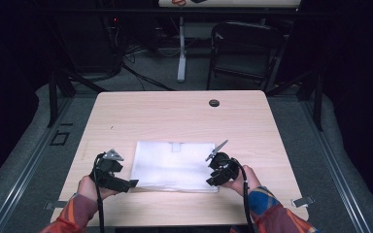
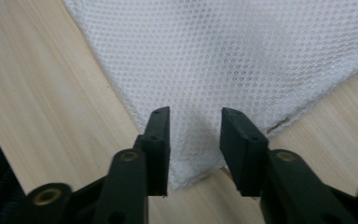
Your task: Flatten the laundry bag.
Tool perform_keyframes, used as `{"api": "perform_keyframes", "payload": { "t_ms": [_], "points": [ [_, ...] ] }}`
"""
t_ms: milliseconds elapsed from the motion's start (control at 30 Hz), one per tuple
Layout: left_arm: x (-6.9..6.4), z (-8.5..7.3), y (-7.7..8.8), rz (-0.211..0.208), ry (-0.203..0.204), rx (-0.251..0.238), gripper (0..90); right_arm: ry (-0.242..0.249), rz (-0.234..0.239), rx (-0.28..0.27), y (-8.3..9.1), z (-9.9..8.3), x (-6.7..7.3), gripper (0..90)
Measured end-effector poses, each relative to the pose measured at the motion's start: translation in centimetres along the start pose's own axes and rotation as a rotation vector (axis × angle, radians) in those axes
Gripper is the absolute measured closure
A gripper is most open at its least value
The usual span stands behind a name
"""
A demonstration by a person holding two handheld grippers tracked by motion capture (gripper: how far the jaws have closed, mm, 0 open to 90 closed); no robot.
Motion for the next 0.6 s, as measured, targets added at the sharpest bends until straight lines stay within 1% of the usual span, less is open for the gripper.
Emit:
{"api": "perform_keyframes", "payload": {
  "t_ms": [33, 133, 200, 233, 300, 333, 367, 433, 467, 600],
  "points": [
    [-0.1, 0.1, -0.1, -0.004, -0.007, 0.0, 14.9, -0.013, 0.009, -0.014, 0.2, 0.0, 0.0, 50.8],
    [-0.5, 0.6, -0.4, -0.017, -0.034, -0.002, 14.6, -0.028, 0.017, -0.02, 0.7, -0.2, 0.0, 35.4],
    [-0.9, 0.9, -0.7, -0.036, -0.055, -0.003, 14.3, -0.04, 0.016, -0.019, 0.9, -0.3, 0.0, 27.7],
    [-1.0, 1.1, -0.9, -0.034, -0.059, 0.002, 14.5, -0.045, 0.017, -0.022, 1.0, -0.3, 0.0, 22.8],
    [-1.3, 1.4, -1.3, -0.061, -0.074, 0.011, 13.6, -0.048, 0.014, -0.033, 1.1, -0.3, 0.1, 16.9],
    [-1.5, 1.6, -1.5, -0.055, -0.08, 0.013, 13.8, -0.049, 0.01, -0.035, 1.3, -0.3, 0.1, 15.3],
    [-1.6, 1.8, -1.7, -0.062, -0.092, 0.017, 13.4, -0.049, 0.01, -0.045, 1.3, -0.3, 0.2, 15.4],
    [-1.9, 2.0, -2.1, -0.068, -0.104, 0.024, 13.6, -0.05, 0.008, -0.041, 1.5, -0.4, 0.2, 14.1],
    [-2.0, 2.2, -2.4, -0.077, -0.114, 0.026, 13.4, -0.053, 0.011, -0.047, 1.6, -0.4, 0.3, 14.1],
    [-2.5, 2.6, -3.1, -0.088, -0.145, 0.039, 13.6, -0.058, 0.005, -0.054, 2.0, -0.6, 0.3, 13.8]
  ]
}}
Point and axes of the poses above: each handheld gripper's, and its own axes: y roughly backward along the jaws, z roughly out of its top, x roughly to its left, the point moved 5 cm from there along -y, roughly forward along the jaws, and after that the axes turned 1 degree about -z, right-handed, at the moved point
